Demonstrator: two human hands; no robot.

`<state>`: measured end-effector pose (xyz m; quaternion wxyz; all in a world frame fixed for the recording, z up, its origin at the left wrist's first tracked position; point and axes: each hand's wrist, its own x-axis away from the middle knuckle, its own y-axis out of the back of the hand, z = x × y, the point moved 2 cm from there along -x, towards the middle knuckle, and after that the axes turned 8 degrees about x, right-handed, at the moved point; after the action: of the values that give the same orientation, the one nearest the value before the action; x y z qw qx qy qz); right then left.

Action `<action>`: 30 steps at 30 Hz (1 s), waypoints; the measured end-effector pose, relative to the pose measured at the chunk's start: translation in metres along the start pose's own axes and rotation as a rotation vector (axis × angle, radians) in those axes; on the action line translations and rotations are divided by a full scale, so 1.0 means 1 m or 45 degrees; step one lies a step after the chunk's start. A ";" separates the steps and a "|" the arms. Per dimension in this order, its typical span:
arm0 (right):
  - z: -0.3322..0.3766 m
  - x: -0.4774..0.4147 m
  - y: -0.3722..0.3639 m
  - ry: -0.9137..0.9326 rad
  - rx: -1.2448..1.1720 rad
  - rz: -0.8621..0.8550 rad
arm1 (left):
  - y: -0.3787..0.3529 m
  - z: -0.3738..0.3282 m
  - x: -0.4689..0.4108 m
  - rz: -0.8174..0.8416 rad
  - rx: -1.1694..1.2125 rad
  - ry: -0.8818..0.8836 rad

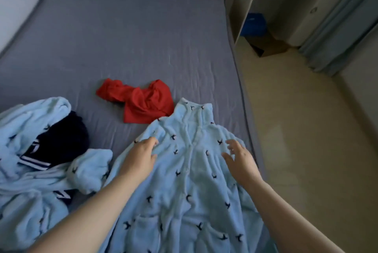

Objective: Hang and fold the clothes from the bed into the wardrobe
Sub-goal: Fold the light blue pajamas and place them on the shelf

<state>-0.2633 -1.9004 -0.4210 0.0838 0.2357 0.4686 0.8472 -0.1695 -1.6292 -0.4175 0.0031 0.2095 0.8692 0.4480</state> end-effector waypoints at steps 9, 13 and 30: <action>-0.041 0.055 -0.107 -0.177 0.018 0.254 | -0.076 0.085 0.069 0.237 0.037 0.135; -0.048 0.096 -0.149 -0.239 0.033 0.273 | -0.099 0.117 0.105 0.332 0.047 0.137; -0.038 0.259 -0.349 -0.026 0.312 0.518 | -0.166 0.288 0.270 0.730 0.064 0.458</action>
<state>-0.5356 -1.6443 -0.6453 -0.1131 0.3423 0.5100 0.7810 -0.4206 -1.3915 -0.6702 -0.2816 0.3629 0.7722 0.4390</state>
